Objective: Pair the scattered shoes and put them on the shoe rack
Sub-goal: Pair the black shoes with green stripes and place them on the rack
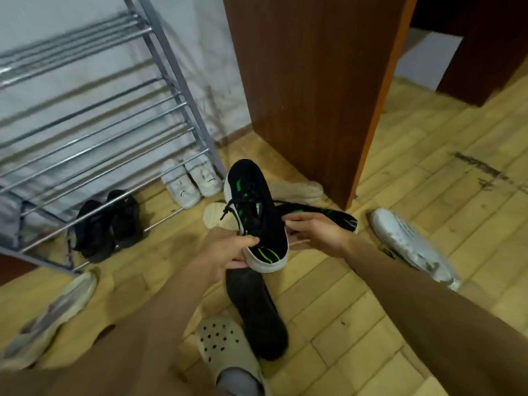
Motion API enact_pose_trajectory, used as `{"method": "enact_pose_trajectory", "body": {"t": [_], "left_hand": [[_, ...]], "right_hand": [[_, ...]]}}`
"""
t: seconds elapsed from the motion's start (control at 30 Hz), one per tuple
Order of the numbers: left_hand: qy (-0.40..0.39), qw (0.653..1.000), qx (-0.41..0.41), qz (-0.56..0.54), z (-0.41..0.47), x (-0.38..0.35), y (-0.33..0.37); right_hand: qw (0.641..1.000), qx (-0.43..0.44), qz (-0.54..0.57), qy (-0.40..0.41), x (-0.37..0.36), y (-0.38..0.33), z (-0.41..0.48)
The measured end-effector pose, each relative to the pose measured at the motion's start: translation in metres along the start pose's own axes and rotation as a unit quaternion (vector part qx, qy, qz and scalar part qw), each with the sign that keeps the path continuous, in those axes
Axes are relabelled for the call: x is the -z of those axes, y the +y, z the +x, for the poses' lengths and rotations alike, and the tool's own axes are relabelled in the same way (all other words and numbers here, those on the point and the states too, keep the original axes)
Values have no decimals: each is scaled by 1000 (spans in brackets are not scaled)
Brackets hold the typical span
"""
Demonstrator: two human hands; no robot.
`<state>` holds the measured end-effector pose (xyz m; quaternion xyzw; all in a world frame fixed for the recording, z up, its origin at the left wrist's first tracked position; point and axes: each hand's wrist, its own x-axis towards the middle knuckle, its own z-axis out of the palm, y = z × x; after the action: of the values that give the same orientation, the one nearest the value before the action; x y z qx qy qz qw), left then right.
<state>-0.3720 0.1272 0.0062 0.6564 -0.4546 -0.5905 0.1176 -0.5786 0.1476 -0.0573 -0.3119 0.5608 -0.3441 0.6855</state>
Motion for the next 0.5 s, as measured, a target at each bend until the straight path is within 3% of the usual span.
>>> {"method": "enact_pose_trajectory", "body": {"t": [0.07,0.13,0.2,0.37,0.5], "left_hand": [[-20,999,21,19,13,-2,-13],[-44,997,38,55,25,-1,-19],[-49,994,52,83,37,3,-23],[-55,991,82,89,68,7,-39],[-61,992,100,55,88,-1,-51]], "right_hand": [[985,-41,-148,81,15,33,15],[906,-77,-394,134,32,58,31],[840,-67,-514,162,43,68,49],[743,-41,-630,222,45,70,83],[742,-126,-591,292,59,76,110]]}}
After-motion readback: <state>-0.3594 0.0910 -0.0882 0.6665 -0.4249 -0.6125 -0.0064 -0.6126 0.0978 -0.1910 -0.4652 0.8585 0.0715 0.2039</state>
